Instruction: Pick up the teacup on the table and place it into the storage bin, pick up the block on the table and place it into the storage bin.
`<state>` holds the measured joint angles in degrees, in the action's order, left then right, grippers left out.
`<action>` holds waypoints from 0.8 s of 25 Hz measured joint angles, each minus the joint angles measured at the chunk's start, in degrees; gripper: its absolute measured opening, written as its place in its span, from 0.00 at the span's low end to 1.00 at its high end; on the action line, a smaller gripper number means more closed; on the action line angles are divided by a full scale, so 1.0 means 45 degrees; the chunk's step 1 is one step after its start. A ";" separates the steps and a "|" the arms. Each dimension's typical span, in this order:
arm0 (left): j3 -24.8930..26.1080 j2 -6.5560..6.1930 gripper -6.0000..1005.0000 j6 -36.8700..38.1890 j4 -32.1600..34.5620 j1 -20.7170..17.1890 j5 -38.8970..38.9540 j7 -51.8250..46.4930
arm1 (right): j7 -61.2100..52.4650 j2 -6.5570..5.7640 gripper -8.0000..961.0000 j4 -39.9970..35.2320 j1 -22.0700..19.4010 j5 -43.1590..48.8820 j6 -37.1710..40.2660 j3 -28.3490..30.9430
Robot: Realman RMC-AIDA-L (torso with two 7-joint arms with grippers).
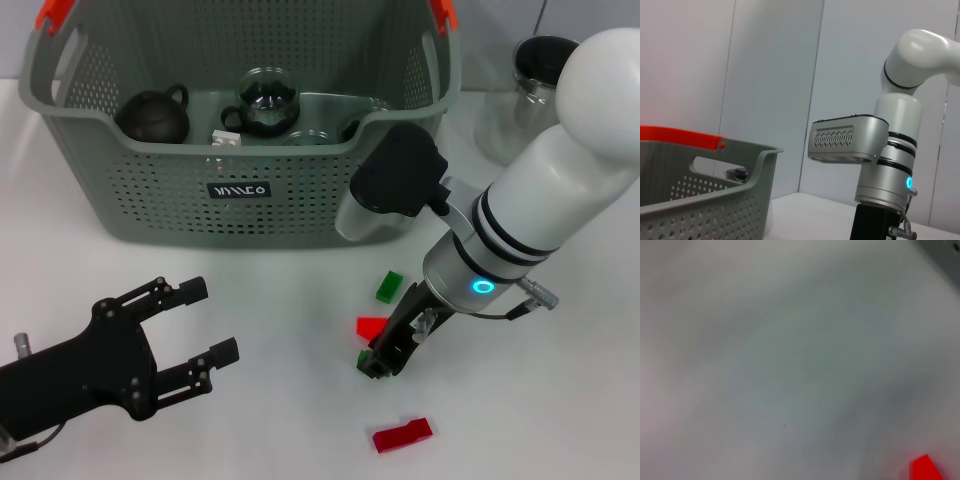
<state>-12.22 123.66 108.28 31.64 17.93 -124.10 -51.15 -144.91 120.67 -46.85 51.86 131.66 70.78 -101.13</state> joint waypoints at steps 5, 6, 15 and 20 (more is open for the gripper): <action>0.0000 0.0000 0.76 0.0000 0.0000 0.0000 0.0015 0.0000 | 0.0007 0.0000 0.32 0.0000 0.0000 0.0000 0.0058 -0.0008; 0.0000 0.0000 0.76 0.0000 0.0000 0.0000 0.0017 0.0000 | 0.0005 0.0000 0.32 0.0000 0.0000 0.0000 0.0059 -0.0008; 0.0000 0.0000 0.76 0.0000 0.0000 0.0000 0.0020 0.0000 | -0.0003 0.0000 0.23 -0.0001 -0.0002 0.0086 0.0128 -0.0021; 0.0000 0.0000 0.76 0.0000 0.0000 -0.0014 0.0021 0.0000 | -0.0015 -0.0062 0.16 -0.0657 -0.0256 0.0108 0.0548 0.0456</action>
<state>-12.21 123.66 108.28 31.64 17.87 -124.01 -51.15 -144.98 120.39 -49.80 50.70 132.15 73.24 -99.07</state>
